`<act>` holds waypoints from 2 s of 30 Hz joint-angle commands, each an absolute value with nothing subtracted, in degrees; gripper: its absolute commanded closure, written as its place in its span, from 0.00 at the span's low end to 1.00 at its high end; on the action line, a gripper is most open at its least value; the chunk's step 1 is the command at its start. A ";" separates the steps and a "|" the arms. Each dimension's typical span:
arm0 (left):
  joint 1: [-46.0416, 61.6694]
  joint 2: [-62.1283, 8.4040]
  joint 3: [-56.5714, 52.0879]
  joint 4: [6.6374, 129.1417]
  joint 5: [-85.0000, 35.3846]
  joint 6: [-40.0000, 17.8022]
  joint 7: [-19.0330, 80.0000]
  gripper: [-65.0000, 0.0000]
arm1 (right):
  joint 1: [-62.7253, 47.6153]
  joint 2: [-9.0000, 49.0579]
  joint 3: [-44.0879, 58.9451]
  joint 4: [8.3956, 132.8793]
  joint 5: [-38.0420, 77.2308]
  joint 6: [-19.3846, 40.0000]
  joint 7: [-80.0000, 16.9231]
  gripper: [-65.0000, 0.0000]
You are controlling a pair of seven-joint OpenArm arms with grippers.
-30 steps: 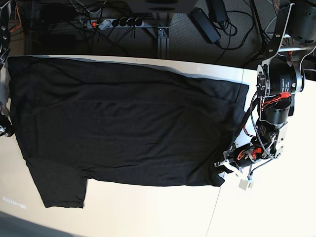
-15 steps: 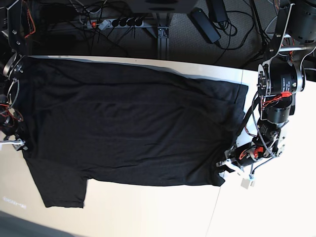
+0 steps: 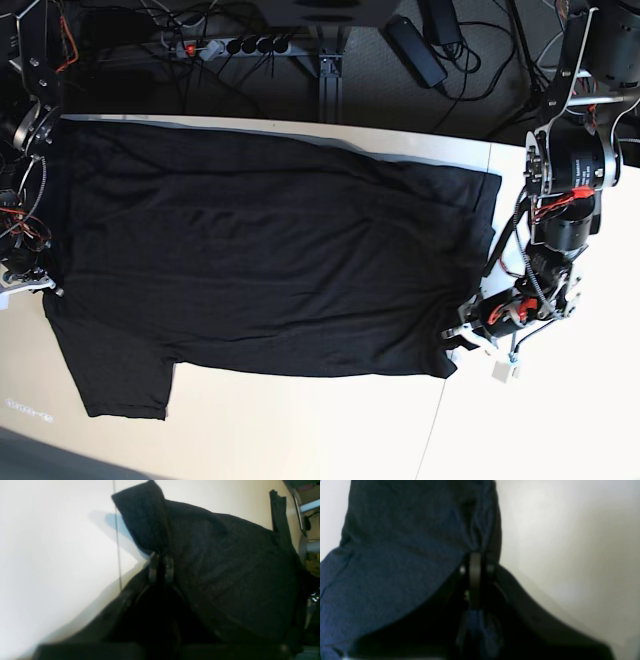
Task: Fold the T-shirt properly
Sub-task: 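Lift the shirt edge and fold it lengthwise over the body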
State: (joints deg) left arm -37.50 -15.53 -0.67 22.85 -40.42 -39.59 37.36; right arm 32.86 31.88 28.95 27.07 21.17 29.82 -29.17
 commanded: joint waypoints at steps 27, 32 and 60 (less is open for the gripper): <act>-9.65 -27.51 -0.71 76.25 -68.34 -40.00 63.26 1.00 | 5.02 44.31 25.67 58.02 44.58 33.89 -37.80 1.00; -8.71 -27.62 -0.71 76.27 -68.14 -40.00 63.20 1.00 | 4.08 43.81 25.91 57.95 39.99 33.82 -39.11 1.00; -8.10 -27.66 -0.71 76.29 -67.07 -40.00 63.26 1.00 | 27.90 41.43 28.58 24.80 24.29 31.73 -26.74 0.39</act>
